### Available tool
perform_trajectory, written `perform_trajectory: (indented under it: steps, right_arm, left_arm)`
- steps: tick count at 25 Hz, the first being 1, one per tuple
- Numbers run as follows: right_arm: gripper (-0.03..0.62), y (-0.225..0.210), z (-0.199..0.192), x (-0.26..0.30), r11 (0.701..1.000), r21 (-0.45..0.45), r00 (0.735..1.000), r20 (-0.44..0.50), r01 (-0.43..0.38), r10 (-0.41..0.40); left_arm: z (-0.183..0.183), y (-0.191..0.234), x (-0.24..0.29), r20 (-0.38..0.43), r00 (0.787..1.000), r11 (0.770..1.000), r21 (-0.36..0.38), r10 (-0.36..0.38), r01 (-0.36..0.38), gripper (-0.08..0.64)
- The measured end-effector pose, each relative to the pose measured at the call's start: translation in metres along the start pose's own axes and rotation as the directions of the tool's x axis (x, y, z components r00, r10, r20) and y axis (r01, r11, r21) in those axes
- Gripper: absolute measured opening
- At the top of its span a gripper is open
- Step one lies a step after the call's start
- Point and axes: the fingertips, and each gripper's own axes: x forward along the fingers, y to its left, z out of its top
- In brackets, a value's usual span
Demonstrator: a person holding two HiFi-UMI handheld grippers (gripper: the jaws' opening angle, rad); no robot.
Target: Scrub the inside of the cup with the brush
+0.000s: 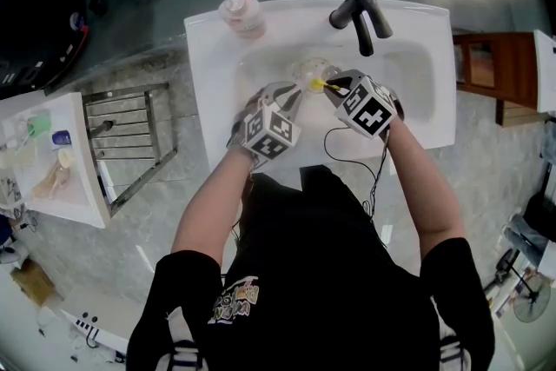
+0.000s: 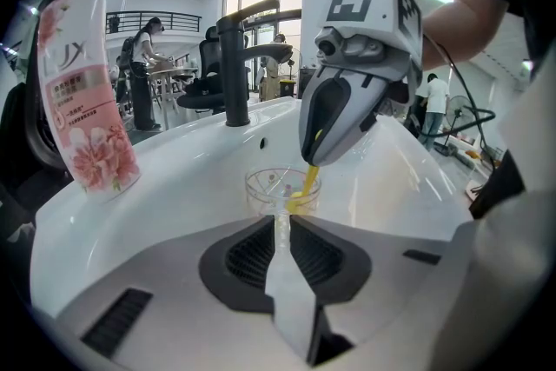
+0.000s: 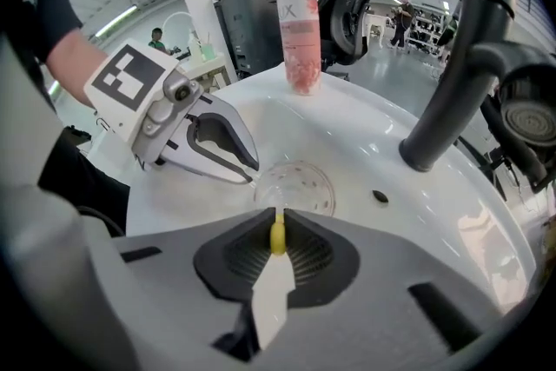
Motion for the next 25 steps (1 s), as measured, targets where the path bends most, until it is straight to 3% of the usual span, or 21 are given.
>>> perform_trajectory:
  steps: [5, 12, 19, 25]
  right_arm:
    - [0.035, 0.008, 0.006, 0.001, 0.993, 0.097, 0.996, 0.067, -0.071, 0.065]
    - [0.035, 0.003, 0.021, 0.004, 0.975, 0.196, 0.980, 0.189, -0.099, 0.062]
    - [0.034, -0.015, 0.029, 0.007, 0.970, 0.240, 0.967, 0.252, -0.036, -0.027]
    - [0.035, -0.027, 0.033, 0.008, 0.973, 0.230, 0.967, 0.237, 0.033, -0.089]
  left_arm:
    - [0.000, -0.001, 0.000, -0.005, 1.000, 1.000, 0.001, -0.006, 0.006, 0.049]
    - [0.000, -0.004, -0.001, -0.007, 1.000, 1.000, 0.006, -0.018, 0.018, 0.049]
    - [0.000, -0.005, 0.000, -0.005, 0.999, 0.999, 0.009, -0.031, 0.031, 0.049]
    - [0.000, -0.006, 0.000, -0.004, 0.999, 0.999, 0.008, -0.032, 0.032, 0.048]
